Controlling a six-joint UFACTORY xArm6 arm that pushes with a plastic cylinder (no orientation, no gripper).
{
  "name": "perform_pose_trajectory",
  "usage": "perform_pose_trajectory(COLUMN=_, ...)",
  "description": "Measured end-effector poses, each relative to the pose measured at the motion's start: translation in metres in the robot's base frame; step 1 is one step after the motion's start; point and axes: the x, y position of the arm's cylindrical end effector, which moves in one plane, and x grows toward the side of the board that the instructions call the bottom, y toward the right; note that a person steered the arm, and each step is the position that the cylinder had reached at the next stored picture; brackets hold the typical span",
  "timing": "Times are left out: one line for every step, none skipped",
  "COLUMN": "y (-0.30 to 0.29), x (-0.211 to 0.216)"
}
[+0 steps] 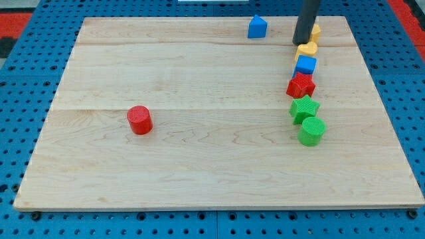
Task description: Push the yellow hexagon to the top of the yellow heart
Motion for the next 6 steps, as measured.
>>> perform_pose_trajectory(y=0.021, x=0.0)
perform_pose_trajectory(y=0.069, x=-0.003)
perform_pose_trajectory(y=0.112, x=-0.022)
perform_pose_trajectory(y=0.1, x=-0.053)
perform_pose_trajectory(y=0.067, x=-0.052)
perform_pose_trajectory(y=0.036, x=-0.05)
